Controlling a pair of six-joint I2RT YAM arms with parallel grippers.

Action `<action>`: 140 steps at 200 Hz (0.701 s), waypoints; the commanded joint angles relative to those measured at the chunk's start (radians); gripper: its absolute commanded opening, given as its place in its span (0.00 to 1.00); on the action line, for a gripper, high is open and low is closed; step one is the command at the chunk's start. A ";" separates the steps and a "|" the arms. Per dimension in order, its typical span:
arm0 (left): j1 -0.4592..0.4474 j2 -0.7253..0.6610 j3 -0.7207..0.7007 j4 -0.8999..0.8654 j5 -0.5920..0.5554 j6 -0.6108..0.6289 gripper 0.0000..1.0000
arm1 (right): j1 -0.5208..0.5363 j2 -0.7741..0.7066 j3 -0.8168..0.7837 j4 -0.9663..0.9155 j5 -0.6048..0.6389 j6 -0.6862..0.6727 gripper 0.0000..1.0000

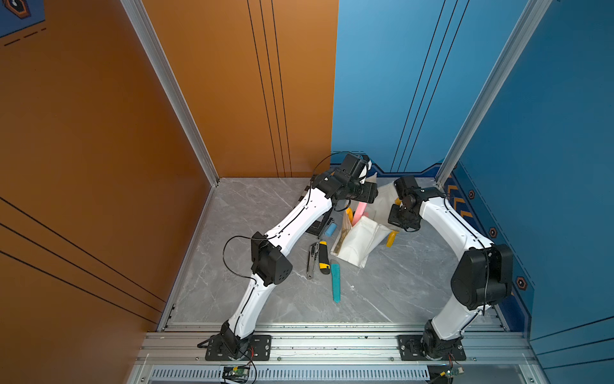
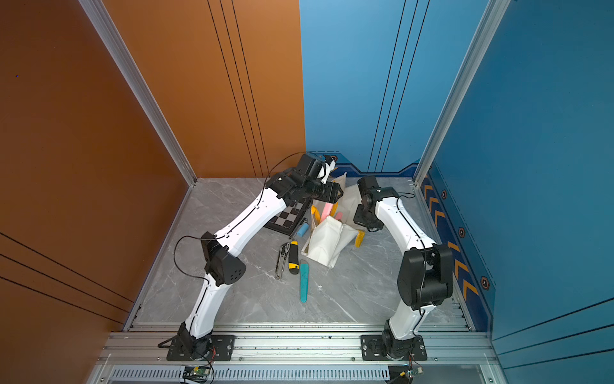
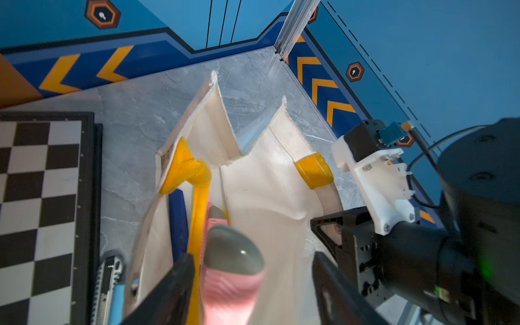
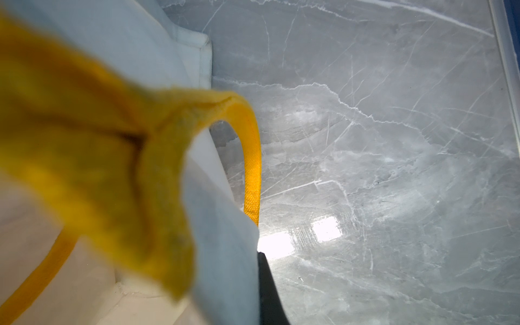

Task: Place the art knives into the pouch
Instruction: Place the utility knife in the pouch, then pick up the utility knife at the center of the board.

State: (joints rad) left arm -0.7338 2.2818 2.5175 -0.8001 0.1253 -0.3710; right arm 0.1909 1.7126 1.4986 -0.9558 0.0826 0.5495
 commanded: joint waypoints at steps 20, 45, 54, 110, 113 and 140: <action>0.004 -0.114 -0.070 0.016 -0.074 0.038 0.82 | -0.010 -0.042 -0.029 0.004 -0.010 0.001 0.00; 0.034 -0.275 -0.238 0.015 -0.170 0.102 0.84 | -0.024 -0.053 -0.038 0.005 0.002 0.004 0.00; 0.059 -0.342 -0.348 0.015 -0.193 0.099 0.85 | -0.028 -0.057 -0.043 0.006 0.007 0.006 0.00; 0.167 -0.646 -1.077 0.014 -0.206 0.017 0.83 | -0.051 -0.075 -0.064 0.004 0.025 0.017 0.00; 0.165 -0.650 -1.103 0.014 -0.202 0.014 0.83 | -0.051 -0.075 -0.064 0.004 0.025 0.017 0.00; 0.136 -0.650 -1.245 0.015 -0.183 -0.013 0.82 | -0.051 -0.087 -0.068 0.004 0.027 0.026 0.00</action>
State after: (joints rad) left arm -0.5648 1.6157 1.3640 -0.7589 -0.0711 -0.3485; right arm 0.1493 1.6669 1.4422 -0.9489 0.0799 0.5518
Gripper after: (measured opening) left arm 0.821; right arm 0.055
